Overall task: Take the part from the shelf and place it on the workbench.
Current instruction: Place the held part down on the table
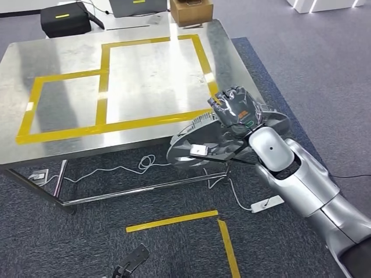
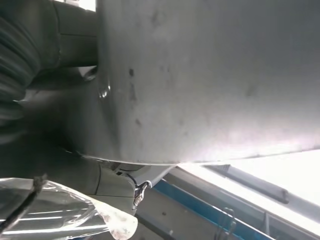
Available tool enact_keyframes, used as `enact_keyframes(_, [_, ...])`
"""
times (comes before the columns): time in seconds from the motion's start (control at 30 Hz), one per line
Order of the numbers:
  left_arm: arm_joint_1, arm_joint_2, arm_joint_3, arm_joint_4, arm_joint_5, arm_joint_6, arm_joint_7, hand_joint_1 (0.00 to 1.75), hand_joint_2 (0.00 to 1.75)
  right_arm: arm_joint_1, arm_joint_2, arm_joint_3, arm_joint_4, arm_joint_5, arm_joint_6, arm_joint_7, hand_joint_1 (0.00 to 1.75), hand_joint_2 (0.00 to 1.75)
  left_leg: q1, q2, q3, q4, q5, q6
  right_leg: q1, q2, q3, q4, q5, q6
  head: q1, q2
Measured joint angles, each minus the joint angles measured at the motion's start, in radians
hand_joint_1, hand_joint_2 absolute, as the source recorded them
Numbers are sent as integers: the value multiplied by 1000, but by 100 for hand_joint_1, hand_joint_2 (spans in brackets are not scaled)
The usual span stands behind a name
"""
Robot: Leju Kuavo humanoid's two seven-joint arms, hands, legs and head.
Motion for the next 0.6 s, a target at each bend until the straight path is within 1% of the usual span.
enact_keyframes(0.07, [0, -1, -7, 0, 3, 6, 4, 0, 175, -6, -3, 0, 0, 4, 3, 1, 154, 175, -1, -4, 5, -14, -6, 7, 2, -2, -4, 2, 1, -6, 1, 0])
enact_keyframes(0.1, [0, -2, -9, 0, 4, 8, 4, 0, 175, -7, -4, 0, 0, 7, 4, 2, 154, 175, -1, -6, 4, -14, -6, 8, 3, -3, -3, 2, 1, -10, 2, 0])
enact_keyframes(0.13, [0, -2, -11, 0, 5, 8, 4, 0, 175, -9, -4, 0, 0, 9, 5, 2, 154, 175, -2, -7, 5, -14, -6, 8, 2, -5, -1, -1, 3, -11, 2, 0])
enact_keyframes(0.33, [-1, -2, -16, -1, 8, 8, 6, 0, 175, -17, -9, 0, 0, 8, 7, 5, 154, 175, -7, -8, 4, -13, -5, 18, -2, -6, 5, -14, 11, 5, 1, 0])
enact_keyframes(0.47, [-1, -2, -18, -1, 15, 10, 7, 0, 175, -43, -28, -10, 0, -13, 8, 4, 154, 175, -10, -8, 4, -12, -5, 24, -5, -6, 5, -15, 11, 17, 1, 0])
enact_keyframes(0.6, [-1, -3, -18, -1, 25, 19, 7, 0, 175, -84, -66, -39, 1, -39, 20, -18, 154, 175, -10, -8, 4, -12, -4, 24, -6, -6, 5, -15, 12, 19, 1, 0])
